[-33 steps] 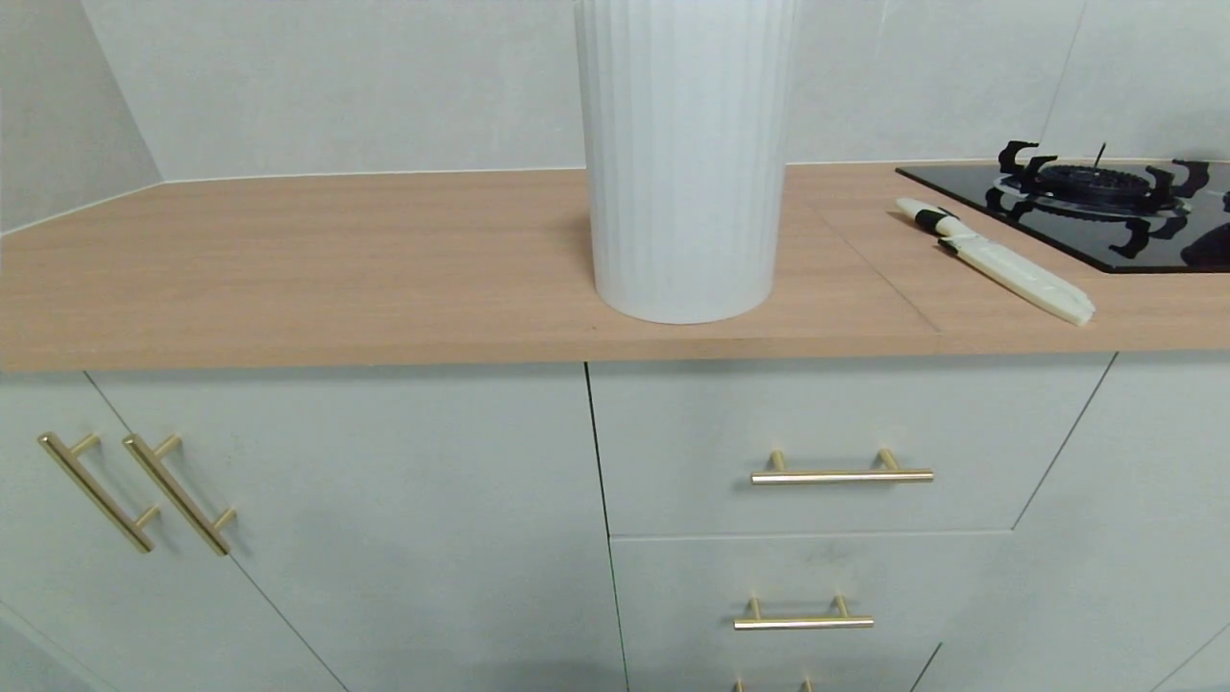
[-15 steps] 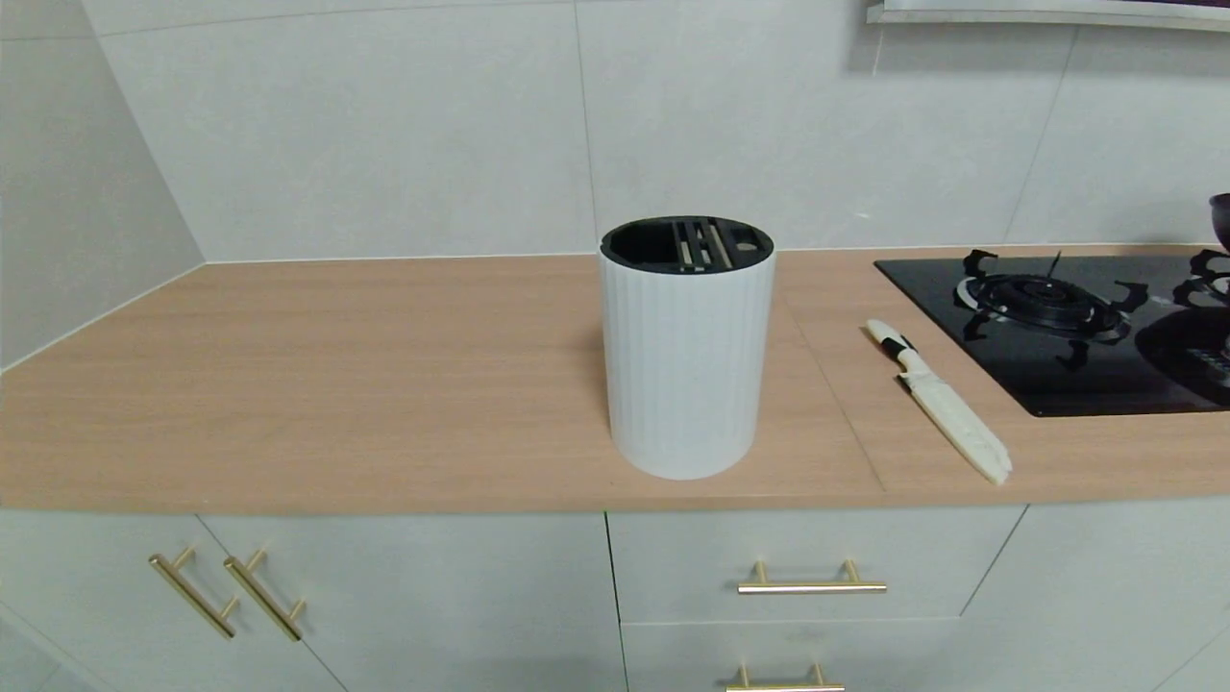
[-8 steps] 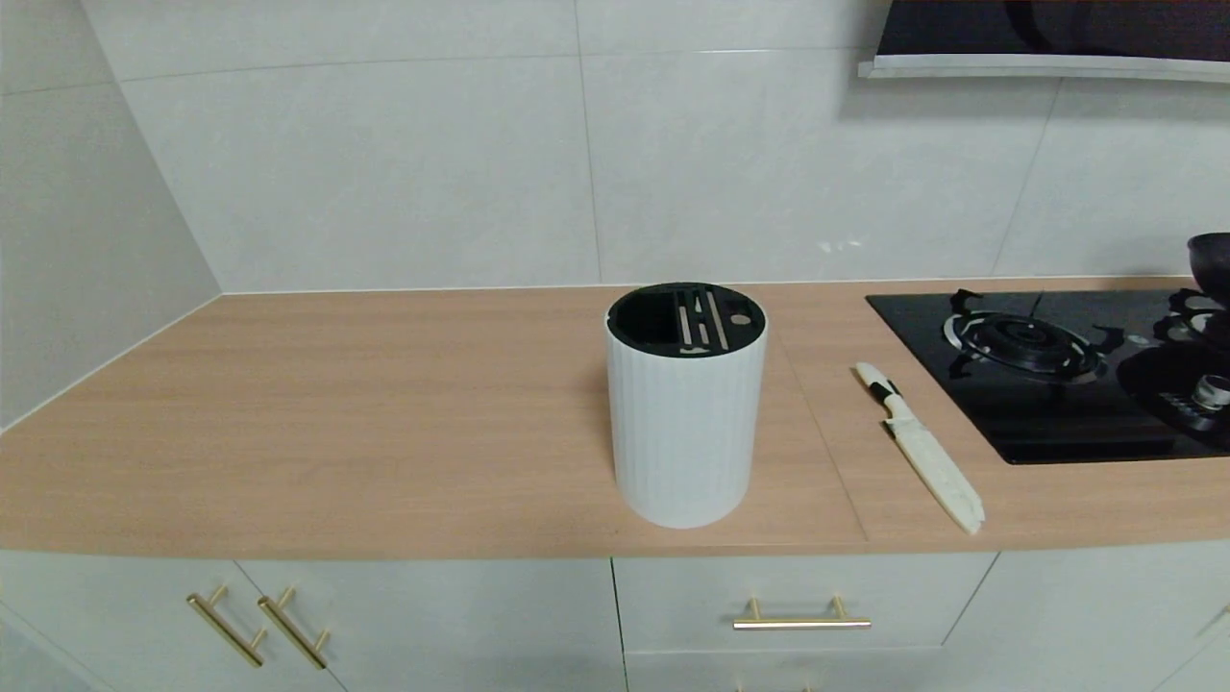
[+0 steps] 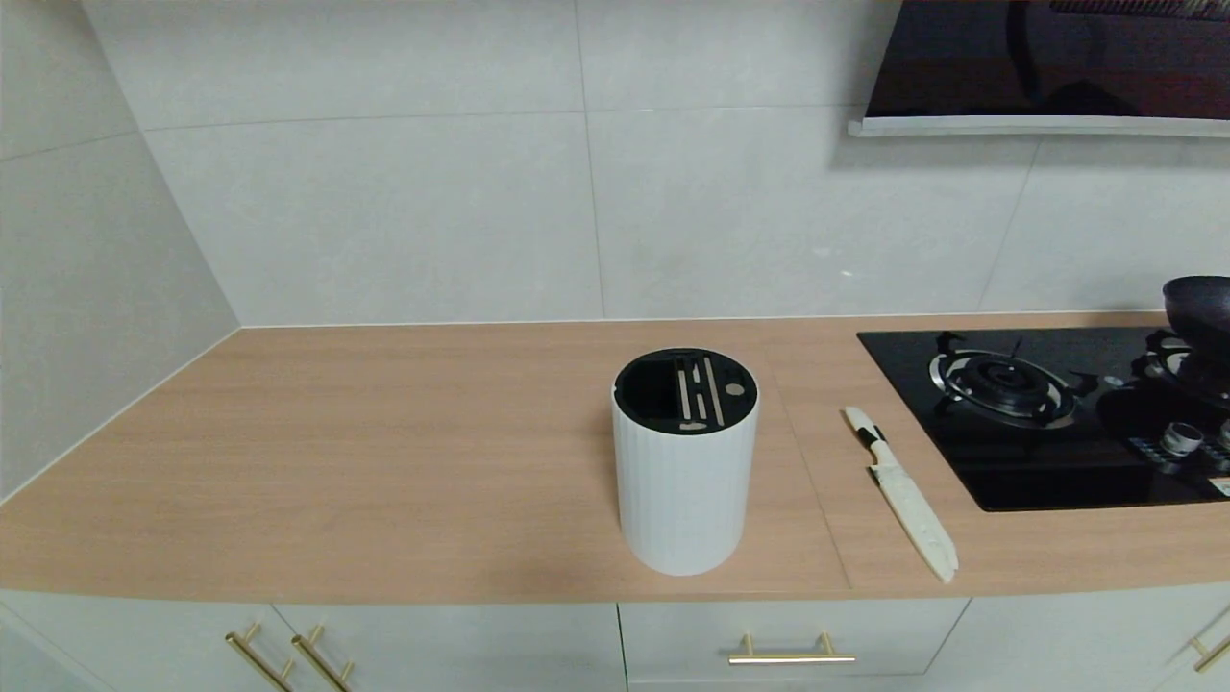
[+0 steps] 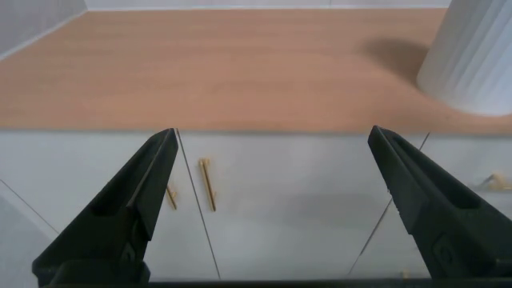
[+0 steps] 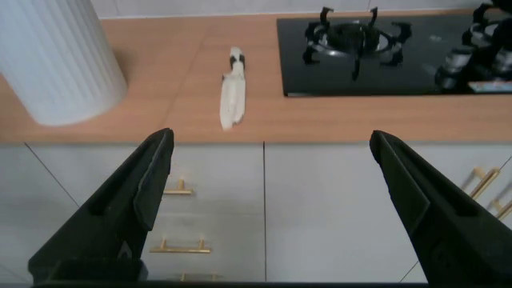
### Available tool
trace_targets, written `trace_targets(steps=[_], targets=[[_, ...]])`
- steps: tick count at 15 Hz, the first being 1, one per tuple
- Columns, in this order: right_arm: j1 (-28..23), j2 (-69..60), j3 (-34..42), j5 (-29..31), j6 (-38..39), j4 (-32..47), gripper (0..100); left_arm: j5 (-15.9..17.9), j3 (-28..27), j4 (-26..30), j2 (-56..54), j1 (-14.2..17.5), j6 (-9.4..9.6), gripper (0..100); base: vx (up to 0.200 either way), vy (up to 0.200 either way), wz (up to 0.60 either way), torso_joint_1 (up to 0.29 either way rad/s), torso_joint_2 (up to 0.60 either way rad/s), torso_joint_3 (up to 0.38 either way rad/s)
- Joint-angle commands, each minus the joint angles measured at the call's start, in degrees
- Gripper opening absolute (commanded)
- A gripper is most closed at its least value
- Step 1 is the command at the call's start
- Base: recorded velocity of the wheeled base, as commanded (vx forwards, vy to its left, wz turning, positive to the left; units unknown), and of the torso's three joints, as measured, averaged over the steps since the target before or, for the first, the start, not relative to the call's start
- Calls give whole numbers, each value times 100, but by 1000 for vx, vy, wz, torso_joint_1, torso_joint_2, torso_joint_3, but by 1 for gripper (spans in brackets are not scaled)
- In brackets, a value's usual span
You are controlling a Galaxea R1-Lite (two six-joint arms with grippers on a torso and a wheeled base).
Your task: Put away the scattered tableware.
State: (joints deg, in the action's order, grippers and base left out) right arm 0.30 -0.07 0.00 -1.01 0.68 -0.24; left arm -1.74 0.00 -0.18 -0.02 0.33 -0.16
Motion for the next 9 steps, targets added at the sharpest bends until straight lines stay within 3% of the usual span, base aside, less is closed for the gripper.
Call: trace_targets(steps=[1, 6, 9], targets=[[5, 7, 0, -4, 2, -2, 100, -1, 0, 1, 2, 2, -2, 100, 0, 0, 0, 266, -618, -330], [5, 7, 0, -4, 2, -2, 100, -1, 0, 1, 2, 2, -2, 100, 0, 0, 0, 215, -439, -234], [5, 7, 0, -4, 2, -2, 100, -1, 0, 1, 2, 2, -2, 100, 0, 0, 0, 49, -111, -52]])
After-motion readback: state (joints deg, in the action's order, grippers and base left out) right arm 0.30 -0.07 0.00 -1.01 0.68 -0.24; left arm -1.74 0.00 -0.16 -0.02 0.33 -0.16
